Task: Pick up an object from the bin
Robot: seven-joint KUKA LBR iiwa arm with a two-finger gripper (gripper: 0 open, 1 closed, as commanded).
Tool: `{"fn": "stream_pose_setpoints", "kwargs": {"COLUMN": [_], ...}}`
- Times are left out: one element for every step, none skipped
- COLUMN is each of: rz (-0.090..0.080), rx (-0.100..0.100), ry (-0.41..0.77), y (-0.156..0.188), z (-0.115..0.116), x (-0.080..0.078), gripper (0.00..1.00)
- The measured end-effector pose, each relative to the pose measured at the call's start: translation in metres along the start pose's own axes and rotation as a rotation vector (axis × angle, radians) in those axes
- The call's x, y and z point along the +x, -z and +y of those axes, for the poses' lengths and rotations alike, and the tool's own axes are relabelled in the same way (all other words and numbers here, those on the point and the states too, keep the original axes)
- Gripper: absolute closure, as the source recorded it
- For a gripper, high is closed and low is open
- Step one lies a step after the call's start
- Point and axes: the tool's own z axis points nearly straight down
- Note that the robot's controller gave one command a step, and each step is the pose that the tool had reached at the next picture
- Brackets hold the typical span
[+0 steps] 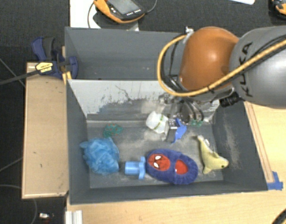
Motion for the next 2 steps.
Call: {"fn": "stream_pose_setpoints", "kwargs": {"rz": [-0.001,-0.009], "rx": [-0.001,-0.003], "ry": [-0.046,-0.179], "y": [-0.029,-0.051], "z": [-0.043,-0.05], "x": [0.031,0.052], "gripper": [0.0,0.0]}}
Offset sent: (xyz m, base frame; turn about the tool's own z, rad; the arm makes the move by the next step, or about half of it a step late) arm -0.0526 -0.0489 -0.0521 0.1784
